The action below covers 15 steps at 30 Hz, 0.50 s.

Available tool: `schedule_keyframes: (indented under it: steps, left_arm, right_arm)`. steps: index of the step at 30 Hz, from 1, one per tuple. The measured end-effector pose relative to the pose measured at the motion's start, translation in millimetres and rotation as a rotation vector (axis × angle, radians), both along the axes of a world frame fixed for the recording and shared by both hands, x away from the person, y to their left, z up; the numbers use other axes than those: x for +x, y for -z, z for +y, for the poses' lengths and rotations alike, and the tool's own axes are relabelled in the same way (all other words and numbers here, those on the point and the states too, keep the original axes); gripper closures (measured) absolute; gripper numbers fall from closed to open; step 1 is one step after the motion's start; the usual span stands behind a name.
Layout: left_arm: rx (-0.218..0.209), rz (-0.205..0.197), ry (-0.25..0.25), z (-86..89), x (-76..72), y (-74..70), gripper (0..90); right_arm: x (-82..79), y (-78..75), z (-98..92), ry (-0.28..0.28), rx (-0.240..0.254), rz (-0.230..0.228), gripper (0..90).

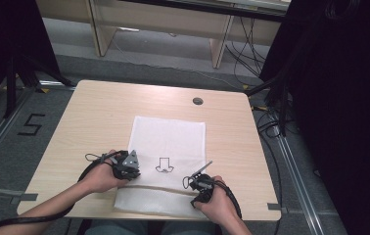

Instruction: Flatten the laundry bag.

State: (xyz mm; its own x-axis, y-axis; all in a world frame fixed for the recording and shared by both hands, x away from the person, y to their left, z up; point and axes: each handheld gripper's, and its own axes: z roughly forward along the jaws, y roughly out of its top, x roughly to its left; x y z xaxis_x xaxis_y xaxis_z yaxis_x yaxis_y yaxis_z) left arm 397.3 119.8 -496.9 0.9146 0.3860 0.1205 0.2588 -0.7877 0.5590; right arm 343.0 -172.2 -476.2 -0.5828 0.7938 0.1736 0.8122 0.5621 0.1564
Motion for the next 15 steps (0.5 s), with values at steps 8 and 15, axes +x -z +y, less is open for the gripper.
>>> schedule_keyframes:
  steps: [8, 15]
  left_arm:
    - [-0.034, 0.038, 0.011, 8.3, -18.8, -9.3, 78.9]
    - [-0.018, 0.067, 0.015, 9.4, -29.3, -4.0, 78.8]
  right_arm:
    - [12.5, -29.2, -25.9, 0.086, 0.106, -0.159, 89.4]
    - [29.0, -12.5, -46.5, 0.138, 0.096, -0.143, 88.3]
